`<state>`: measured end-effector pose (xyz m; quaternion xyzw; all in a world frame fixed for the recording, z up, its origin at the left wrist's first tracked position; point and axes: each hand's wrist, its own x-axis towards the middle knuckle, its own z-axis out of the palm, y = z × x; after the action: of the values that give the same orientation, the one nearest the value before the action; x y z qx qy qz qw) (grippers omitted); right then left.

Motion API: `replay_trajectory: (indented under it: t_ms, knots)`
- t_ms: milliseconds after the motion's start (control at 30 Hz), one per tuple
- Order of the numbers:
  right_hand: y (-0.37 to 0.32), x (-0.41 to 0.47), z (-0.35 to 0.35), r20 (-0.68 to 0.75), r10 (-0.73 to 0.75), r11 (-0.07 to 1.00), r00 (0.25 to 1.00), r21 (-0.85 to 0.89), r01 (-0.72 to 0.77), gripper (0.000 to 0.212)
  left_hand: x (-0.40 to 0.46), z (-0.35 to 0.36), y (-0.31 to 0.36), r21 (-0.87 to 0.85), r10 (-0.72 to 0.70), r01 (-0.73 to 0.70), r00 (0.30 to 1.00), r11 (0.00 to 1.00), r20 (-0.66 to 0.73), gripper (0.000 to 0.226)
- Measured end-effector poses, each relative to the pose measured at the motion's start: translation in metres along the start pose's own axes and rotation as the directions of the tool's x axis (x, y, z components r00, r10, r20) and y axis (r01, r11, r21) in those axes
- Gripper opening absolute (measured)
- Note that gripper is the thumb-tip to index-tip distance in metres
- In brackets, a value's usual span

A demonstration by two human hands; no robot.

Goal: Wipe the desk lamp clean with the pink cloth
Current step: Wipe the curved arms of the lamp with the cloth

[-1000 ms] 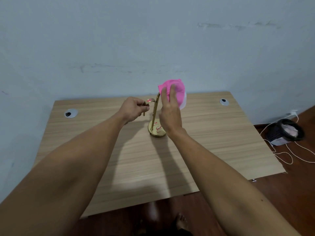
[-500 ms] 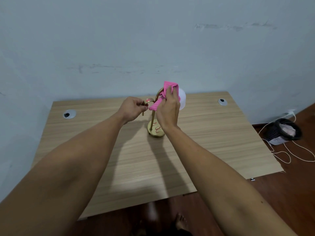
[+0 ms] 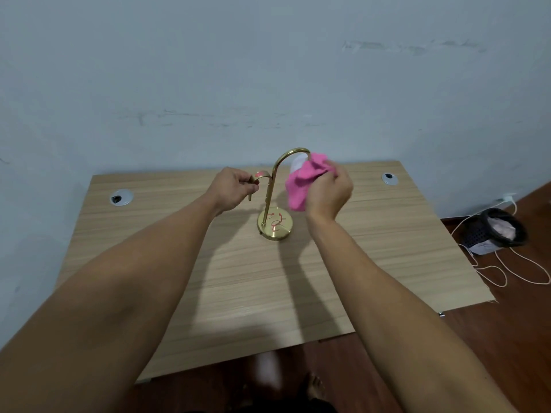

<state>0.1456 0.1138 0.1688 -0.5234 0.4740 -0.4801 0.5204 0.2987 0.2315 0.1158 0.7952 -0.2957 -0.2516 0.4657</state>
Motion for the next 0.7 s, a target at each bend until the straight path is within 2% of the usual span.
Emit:
replay_trajectory:
  t_ms: [67, 133, 200, 267, 367, 433, 467, 533, 600, 633, 700]
  knots:
    - [-0.017, 0.017, 0.000, -0.075, -0.006, 0.990, 0.997, 0.139, 0.016, 0.051, 0.000, 0.000, 0.001, 0.005, 0.002, -0.002, 1.000, 1.000, 0.003, 0.013]
    - [-0.028, 0.028, 0.001, -0.035, -0.027, 0.986, 0.999, 0.162, 0.033, 0.051, 0.000, -0.001, 0.001, 0.005, -0.002, 0.002, 1.000, 1.000, -0.004, 0.013]
    - [-0.031, 0.035, 0.004, 0.107, -0.051, 0.999, 0.993, 0.023, 0.049, 0.053, 0.001, -0.001, 0.001, 0.014, -0.002, 0.002, 1.000, 1.000, -0.005, 0.013]
    - [-0.028, 0.039, 0.012, 0.297, -0.031, 0.979, 0.954, -0.182, 0.089, 0.055, 0.002, -0.002, 0.001, 0.029, -0.001, 0.001, 1.000, 1.000, 0.003, 0.013]
    - [-0.019, 0.035, 0.026, 0.440, -0.114, 0.917, 0.891, -0.299, 0.265, 0.053, 0.003, -0.004, 0.001, 0.042, -0.002, 0.002, 1.000, 0.999, 0.001, 0.012]
    - [-0.011, 0.028, 0.029, 0.480, -0.260, 0.804, 0.838, -0.374, 0.463, 0.050, 0.002, -0.004, 0.001, 0.042, -0.003, 0.003, 1.000, 0.999, -0.001, 0.011]
    - [-0.006, 0.025, 0.028, 0.531, -0.341, 0.690, 0.776, -0.419, 0.590, 0.049, 0.002, -0.004, 0.001, 0.042, -0.003, 0.003, 1.000, 0.999, -0.001, 0.011]
    - [0.002, 0.022, 0.022, 0.667, -0.450, 0.442, 0.594, -0.412, 0.797, 0.049, 0.001, -0.004, 0.001, 0.040, -0.001, 0.001, 1.000, 0.999, 0.001, 0.012]
    - [0.001, 0.026, 0.018, 0.764, -0.455, 0.277, 0.458, -0.367, 0.888, 0.046, 0.000, -0.004, 0.001, 0.030, -0.001, 0.001, 1.000, 1.000, 0.000, 0.013]
    - [-0.002, 0.031, 0.018, 0.791, -0.437, 0.234, 0.428, -0.360, 0.903, 0.045, 0.000, -0.003, 0.001, 0.022, -0.003, 0.003, 1.000, 1.000, -0.002, 0.013]
    - [-0.007, 0.043, 0.018, 0.800, -0.380, 0.248, 0.465, -0.396, 0.884, 0.048, -0.002, -0.002, 0.002, -0.003, -0.014, 0.014, 1.000, 1.000, -0.005, 0.013]
